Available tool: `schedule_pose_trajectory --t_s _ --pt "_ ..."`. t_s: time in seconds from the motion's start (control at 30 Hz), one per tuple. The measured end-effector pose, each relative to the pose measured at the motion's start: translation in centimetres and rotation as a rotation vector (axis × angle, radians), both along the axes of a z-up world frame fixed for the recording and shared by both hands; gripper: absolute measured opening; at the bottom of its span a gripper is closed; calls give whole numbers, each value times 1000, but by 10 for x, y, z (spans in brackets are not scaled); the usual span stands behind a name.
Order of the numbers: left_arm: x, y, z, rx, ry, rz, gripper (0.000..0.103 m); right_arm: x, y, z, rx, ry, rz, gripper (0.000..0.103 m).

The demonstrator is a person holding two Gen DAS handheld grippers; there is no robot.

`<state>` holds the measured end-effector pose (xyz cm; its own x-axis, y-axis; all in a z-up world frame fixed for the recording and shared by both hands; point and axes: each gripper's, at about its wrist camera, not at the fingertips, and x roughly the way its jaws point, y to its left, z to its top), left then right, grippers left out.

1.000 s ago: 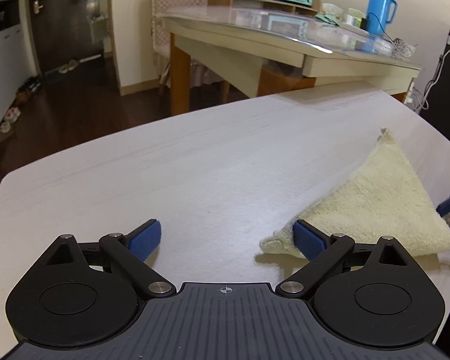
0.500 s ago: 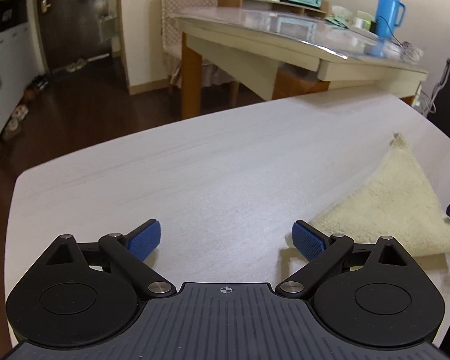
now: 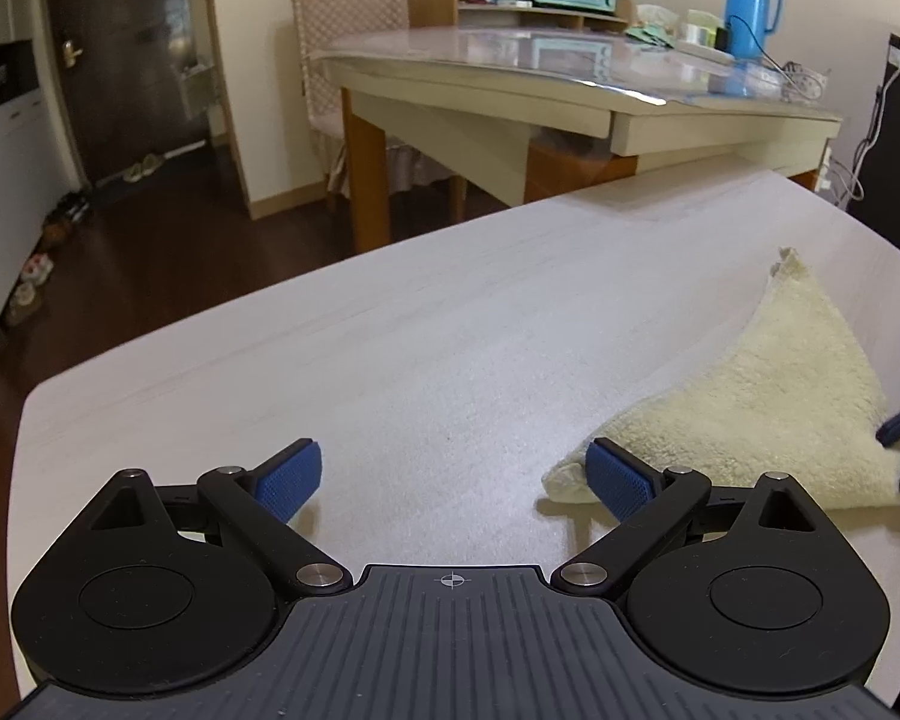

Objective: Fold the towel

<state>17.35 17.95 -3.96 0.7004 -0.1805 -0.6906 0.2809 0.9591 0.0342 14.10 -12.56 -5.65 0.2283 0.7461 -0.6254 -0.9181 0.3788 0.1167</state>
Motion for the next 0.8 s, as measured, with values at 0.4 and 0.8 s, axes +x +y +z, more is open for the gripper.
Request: schedule_pose_trajectory --t_s 0.4,0.8 --pt "-24 -23 11 21 -74 1 98 13 -21 22 71 -11 -92 35" --pt "-16 -38 0 98 -64 21 98 90 -36 10 6 -24 -276 35"
